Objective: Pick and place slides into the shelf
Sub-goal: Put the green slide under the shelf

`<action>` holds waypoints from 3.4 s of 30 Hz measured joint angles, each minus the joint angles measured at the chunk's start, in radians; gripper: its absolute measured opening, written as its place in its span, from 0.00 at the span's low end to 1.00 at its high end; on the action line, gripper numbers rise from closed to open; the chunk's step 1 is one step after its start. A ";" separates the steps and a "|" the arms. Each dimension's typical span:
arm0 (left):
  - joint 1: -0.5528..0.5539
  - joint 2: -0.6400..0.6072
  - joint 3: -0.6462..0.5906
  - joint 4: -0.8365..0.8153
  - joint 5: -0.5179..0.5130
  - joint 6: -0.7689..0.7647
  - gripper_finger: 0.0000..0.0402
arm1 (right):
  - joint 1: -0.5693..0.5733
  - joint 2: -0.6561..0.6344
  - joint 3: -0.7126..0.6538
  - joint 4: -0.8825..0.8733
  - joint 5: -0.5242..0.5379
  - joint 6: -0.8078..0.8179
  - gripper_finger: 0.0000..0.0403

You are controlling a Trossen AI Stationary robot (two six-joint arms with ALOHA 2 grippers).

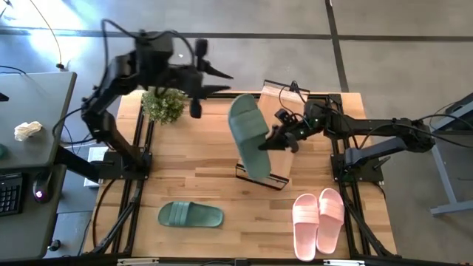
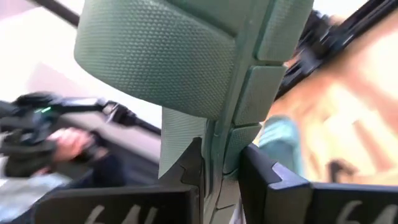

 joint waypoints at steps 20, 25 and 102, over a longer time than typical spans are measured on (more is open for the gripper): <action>0.044 -0.050 -0.167 0.073 -0.009 -0.343 0.06 | -0.125 -0.213 0.001 0.144 0.501 -0.569 0.09; 0.125 -0.050 -0.329 0.273 0.172 -0.445 0.05 | -0.123 -0.223 0.001 0.258 0.550 -0.661 0.09; 0.215 -0.063 -1.082 1.627 0.395 -1.098 0.45 | -0.227 0.029 0.001 0.724 0.609 -0.698 0.08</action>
